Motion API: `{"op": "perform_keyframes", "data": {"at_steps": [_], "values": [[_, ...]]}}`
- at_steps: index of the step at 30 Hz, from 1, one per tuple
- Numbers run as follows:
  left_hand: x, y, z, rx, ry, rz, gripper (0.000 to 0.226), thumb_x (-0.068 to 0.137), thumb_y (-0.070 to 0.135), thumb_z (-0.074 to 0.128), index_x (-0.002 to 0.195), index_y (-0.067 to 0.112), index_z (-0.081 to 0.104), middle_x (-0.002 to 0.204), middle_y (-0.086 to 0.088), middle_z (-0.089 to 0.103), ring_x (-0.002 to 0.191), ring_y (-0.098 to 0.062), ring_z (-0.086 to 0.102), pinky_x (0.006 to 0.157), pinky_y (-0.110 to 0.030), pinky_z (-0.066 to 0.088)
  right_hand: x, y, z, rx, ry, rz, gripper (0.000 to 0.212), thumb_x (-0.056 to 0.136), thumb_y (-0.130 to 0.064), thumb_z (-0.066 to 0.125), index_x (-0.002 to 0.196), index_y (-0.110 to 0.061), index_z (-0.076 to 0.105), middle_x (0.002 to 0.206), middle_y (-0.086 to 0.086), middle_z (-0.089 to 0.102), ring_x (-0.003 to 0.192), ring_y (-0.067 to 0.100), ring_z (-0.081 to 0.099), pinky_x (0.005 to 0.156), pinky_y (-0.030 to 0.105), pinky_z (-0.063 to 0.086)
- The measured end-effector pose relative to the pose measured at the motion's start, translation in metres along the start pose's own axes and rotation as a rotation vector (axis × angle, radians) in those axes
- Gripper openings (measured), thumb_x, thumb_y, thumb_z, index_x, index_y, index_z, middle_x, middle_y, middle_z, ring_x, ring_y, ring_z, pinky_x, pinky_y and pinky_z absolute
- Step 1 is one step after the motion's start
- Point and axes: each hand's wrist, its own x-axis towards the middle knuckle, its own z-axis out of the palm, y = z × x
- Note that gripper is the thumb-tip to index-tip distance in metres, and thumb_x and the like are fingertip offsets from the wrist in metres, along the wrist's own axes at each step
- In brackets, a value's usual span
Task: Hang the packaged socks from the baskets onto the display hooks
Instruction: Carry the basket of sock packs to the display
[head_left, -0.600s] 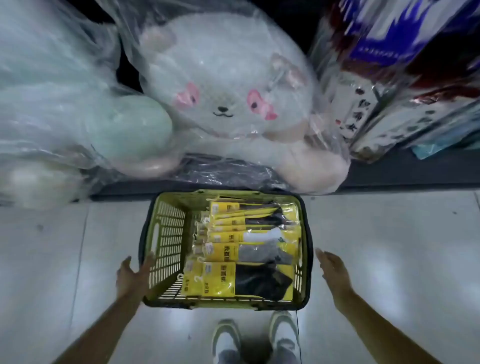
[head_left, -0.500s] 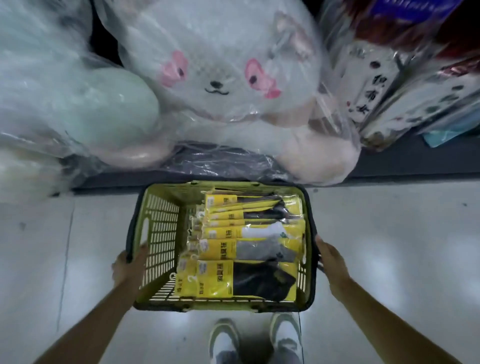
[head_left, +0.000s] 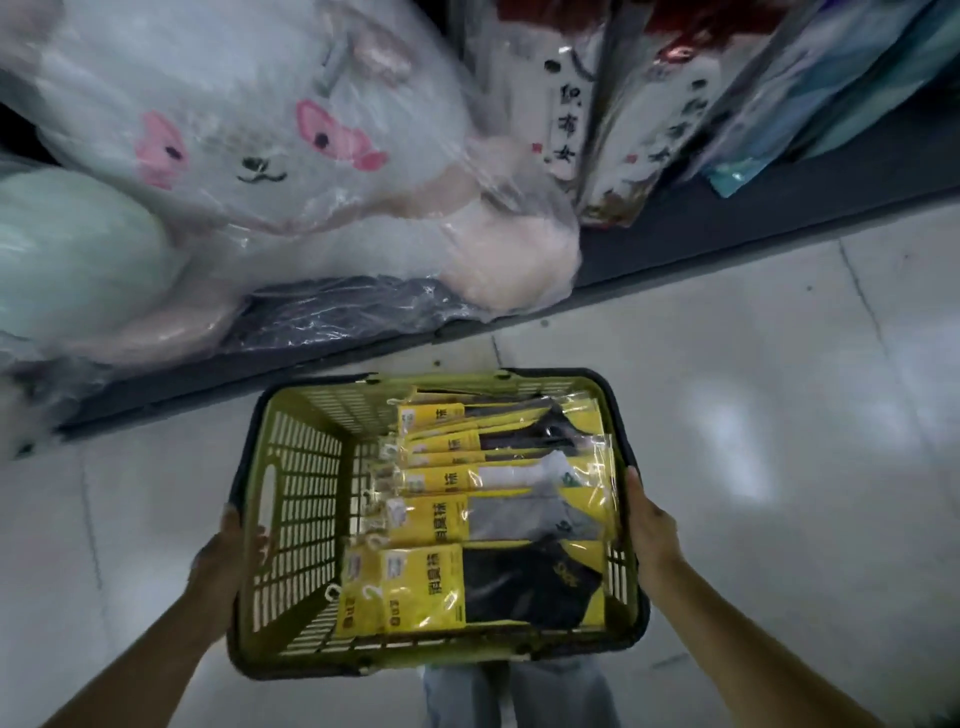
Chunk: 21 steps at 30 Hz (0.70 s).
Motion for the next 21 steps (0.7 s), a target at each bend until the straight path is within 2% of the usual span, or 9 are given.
{"op": "perform_keyframes", "data": {"at_steps": [2,3,6,10,14,16,18,20,21], "values": [[-0.043,0.019,0.010,0.069,-0.043,0.001,0.073,0.090,0.068,0.027,0.102,0.005,0.063,0.096,-0.017,0.069,0.085,-0.030,0.064,0.070,-0.034,0.050,-0.037,0.018,-0.056,0.049,0.098,0.078,0.057,0.085,-0.063,0.049,0.088,-0.010,0.071,0.085,0.013,0.071,0.082,0.032,0.068,0.077,0.042,0.057],[-0.072,0.032,0.014,0.122,-0.042,0.027,0.073,0.085,0.071,0.027,0.091,0.009,0.065,0.082,-0.014,0.070,0.075,-0.030,0.066,0.063,-0.031,0.049,-0.062,0.024,-0.085,0.088,0.132,0.124,0.061,0.085,-0.064,0.049,0.093,-0.008,0.070,0.093,0.017,0.070,0.089,0.037,0.066,0.087,0.048,0.054],[-0.174,0.085,0.034,0.277,-0.171,0.107,0.068,0.085,0.070,0.031,0.079,0.013,0.067,0.058,-0.004,0.070,0.063,-0.026,0.067,0.052,-0.025,0.048,-0.142,0.034,-0.179,0.242,0.186,0.211,0.067,0.085,-0.065,0.046,0.102,-0.003,0.068,0.104,0.024,0.067,0.095,0.040,0.063,0.094,0.049,0.049],[-0.307,0.138,0.070,0.399,-0.395,0.269,0.065,0.089,0.065,0.032,0.083,0.013,0.070,0.075,-0.007,0.074,0.069,-0.025,0.071,0.056,-0.027,0.053,-0.241,0.036,-0.300,0.439,0.337,0.279,0.070,0.086,-0.063,0.049,0.107,0.001,0.065,0.108,0.028,0.064,0.102,0.043,0.060,0.095,0.051,0.047],[-0.411,0.181,0.131,0.524,-0.417,0.423,0.067,0.088,0.066,0.032,0.070,0.009,0.061,0.075,-0.016,0.067,0.074,-0.031,0.062,0.067,-0.032,0.044,-0.298,0.039,-0.385,0.623,0.413,0.320,0.073,0.082,-0.065,0.053,0.114,-0.001,0.064,0.116,0.026,0.063,0.101,0.040,0.061,0.099,0.049,0.044],[-0.455,0.198,0.160,0.555,-0.448,0.514,0.063,0.088,0.065,0.034,0.064,0.011,0.055,0.066,-0.011,0.060,0.069,-0.027,0.056,0.067,-0.033,0.039,-0.317,0.036,-0.422,0.699,0.476,0.286,0.069,0.084,-0.064,0.052,0.107,0.000,0.067,0.110,0.026,0.065,0.087,0.035,0.063,0.092,0.044,0.046],[-0.491,0.210,0.188,0.566,-0.490,0.631,0.061,0.085,0.066,0.035,0.065,0.012,0.053,0.061,-0.007,0.058,0.067,-0.026,0.054,0.069,-0.036,0.040,-0.329,0.032,-0.457,0.760,0.562,0.270,0.070,0.084,-0.063,0.053,0.104,0.001,0.069,0.095,0.020,0.068,0.081,0.030,0.062,0.087,0.041,0.046],[-0.521,0.226,0.221,0.612,-0.550,0.708,0.064,0.082,0.072,0.032,0.073,0.012,0.054,0.069,-0.013,0.057,0.069,-0.027,0.055,0.070,-0.037,0.041,-0.334,0.026,-0.488,0.856,0.572,0.275,0.068,0.082,-0.063,0.056,0.105,0.000,0.069,0.083,0.013,0.066,0.076,0.028,0.061,0.080,0.039,0.047],[-0.533,0.233,0.237,0.637,-0.576,0.741,0.066,0.081,0.073,0.030,0.075,0.012,0.054,0.072,-0.015,0.056,0.071,-0.027,0.055,0.071,-0.037,0.041,-0.333,0.024,-0.501,0.889,0.585,0.264,0.067,0.082,-0.062,0.057,0.106,0.000,0.069,0.087,0.014,0.067,0.080,0.030,0.062,0.081,0.040,0.047]]}}
